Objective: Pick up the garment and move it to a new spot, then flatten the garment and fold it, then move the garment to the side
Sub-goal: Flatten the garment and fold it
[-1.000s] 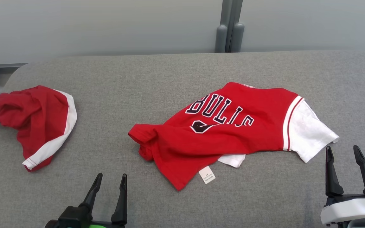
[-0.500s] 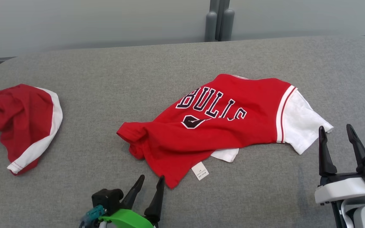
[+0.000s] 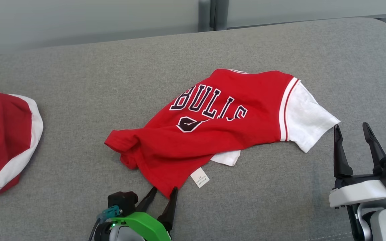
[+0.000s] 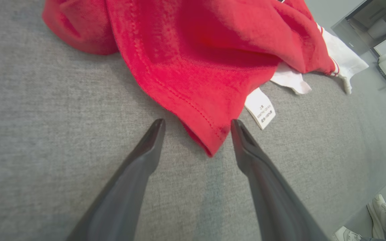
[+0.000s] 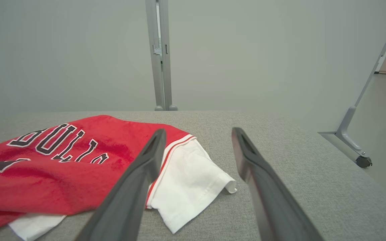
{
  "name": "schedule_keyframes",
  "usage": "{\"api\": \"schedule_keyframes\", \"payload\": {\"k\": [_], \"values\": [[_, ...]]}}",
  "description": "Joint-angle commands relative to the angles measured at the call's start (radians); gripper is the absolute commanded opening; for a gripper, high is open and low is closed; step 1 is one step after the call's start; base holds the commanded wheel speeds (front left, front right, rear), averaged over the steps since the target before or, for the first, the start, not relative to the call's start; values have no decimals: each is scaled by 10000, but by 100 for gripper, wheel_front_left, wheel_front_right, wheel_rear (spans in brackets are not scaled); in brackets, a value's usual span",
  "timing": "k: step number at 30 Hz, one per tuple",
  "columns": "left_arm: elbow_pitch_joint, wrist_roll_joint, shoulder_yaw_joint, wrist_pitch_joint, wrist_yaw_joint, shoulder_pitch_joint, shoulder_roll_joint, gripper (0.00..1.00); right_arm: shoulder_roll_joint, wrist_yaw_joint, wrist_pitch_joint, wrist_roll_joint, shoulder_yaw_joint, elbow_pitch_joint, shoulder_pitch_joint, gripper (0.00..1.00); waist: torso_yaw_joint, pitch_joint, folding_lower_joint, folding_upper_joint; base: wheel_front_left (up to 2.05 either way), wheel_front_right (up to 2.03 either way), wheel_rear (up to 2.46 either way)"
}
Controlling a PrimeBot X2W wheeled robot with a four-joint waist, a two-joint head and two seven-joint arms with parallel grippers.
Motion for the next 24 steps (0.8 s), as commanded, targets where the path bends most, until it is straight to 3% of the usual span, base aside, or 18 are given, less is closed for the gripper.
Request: {"api": "schedule_keyframes", "payload": {"k": [1, 6, 7, 8, 12, 16, 18, 24], "values": [[130, -79, 7, -84, 10, -247, 26, 100, 3, -13, -30, 74, -6, -13, -165, 100, -140, 135, 0, 0, 0, 0, 0], [518, -362, -364, -248, -147, -685, 20, 97, 0, -13, -29, 78, -49, 86, -278, 100, -231, 305, 0, 0, 0, 0, 0], [574, -428, -479, -267, -195, -768, 23, 34, -19, -13, -29, 93, -28, 205, -333, 100, -247, 341, 0, 0, 0, 0, 0], [617, -515, -594, -265, -219, -833, 22, 0, -45, -13, -29, 109, -24, 307, -444, 100, -266, 383, 0, 0, 0, 0, 0], [682, -684, -892, -422, -329, -1148, 23, 0, -308, -13, -29, -44, -143, 1198, -1063, 100, -294, 501, 0, 0, 0, 0, 0], [404, -842, -1073, -357, -385, -1338, 109, 0, -521, -13, -17, -138, -510, 2903, -1886, 100, -132, 574, 0, 0, 0, 0, 0], [-229, -1120, -1065, -58, -419, -1232, 421, 0, -624, -13, 73, -178, -675, 4110, -2577, 100, 54, 591, 0, 0, 0, 0, 0], [-2655, -1778, -638, 1140, -205, -417, 1691, 0, -838, -15, 54, -703, -870, 5831, -3516, 100, 423, 633, 0, 0, 0, 0, 0]]}}
